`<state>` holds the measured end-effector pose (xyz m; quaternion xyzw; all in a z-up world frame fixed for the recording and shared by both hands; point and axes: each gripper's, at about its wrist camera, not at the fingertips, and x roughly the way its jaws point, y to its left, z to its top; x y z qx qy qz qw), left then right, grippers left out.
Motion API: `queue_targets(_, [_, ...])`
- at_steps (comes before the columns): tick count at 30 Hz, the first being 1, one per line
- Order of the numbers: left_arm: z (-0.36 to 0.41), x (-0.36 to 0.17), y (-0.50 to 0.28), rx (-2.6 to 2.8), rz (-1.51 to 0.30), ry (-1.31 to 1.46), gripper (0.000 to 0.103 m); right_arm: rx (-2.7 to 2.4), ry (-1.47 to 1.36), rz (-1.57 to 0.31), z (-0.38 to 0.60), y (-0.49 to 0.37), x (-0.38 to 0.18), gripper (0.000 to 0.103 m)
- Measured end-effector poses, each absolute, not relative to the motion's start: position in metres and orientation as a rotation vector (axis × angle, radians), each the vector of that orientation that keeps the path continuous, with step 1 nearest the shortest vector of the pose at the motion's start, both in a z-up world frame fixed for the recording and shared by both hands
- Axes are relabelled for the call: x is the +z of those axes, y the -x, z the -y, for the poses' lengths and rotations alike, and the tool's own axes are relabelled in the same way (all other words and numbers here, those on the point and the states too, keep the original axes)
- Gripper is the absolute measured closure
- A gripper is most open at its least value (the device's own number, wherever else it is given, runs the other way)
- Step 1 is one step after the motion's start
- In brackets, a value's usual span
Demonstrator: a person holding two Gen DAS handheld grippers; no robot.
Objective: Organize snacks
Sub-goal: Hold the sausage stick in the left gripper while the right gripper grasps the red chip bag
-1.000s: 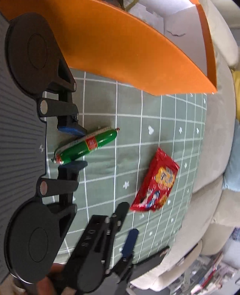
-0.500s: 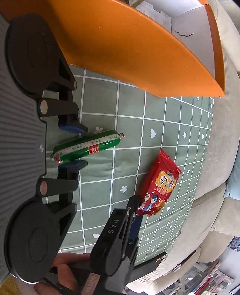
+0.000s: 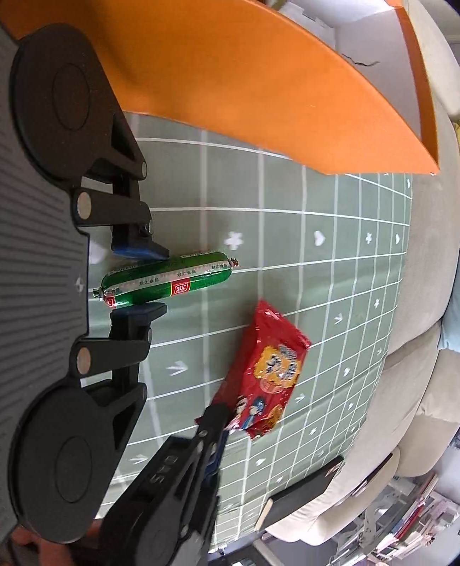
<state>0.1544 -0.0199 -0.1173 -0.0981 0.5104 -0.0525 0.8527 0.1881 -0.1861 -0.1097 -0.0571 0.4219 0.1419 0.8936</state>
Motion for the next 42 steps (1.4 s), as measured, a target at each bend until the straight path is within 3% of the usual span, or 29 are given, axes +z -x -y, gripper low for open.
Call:
queue_targets(10, [0.018,-0.114,-0.112,-0.189,-1.11,0.203,0.075,0.261,0.044,-1.014,0.189,-0.11,-0.103,0.1])
queue_targets(14, [0.02,-0.112,-0.104,-0.204,-1.121,0.182,0.075,0.303,0.027,-1.064,0.187,-0.088,-0.103,0.096])
queue_targets(17, [0.02,-0.113,-0.099,-0.193,-1.118,0.18,0.075,0.34,0.022,-1.069,0.186,-0.079,-0.103,0.082])
queue_targets(19, [0.02,-0.112,-0.098,-0.186,-1.112,0.176,0.075,0.36,0.052,-1.05,0.184,-0.074,-0.102,0.067])
queue_targets(24, [0.02,-0.111,-0.094,-0.164,-1.107,0.124,0.075,0.47,0.294,-0.826,0.175,-0.059,-0.093,0.005])
queue_targets(30, [0.019,-0.111,-0.095,-0.147,-1.122,0.089,0.075,0.68,0.57,-0.669,0.161,-0.071,-0.11,0.004])
queue_targets(37, [0.018,-0.111,-0.097,-0.156,-1.114,0.07,0.074,0.686,0.292,-0.759,0.179,-0.122,-0.121,0.004])
queue_targets(42, [0.016,-0.113,-0.1,-0.137,-1.109,0.073,0.071,0.678,0.248,-0.756,0.179,-0.123,-0.131,0.004])
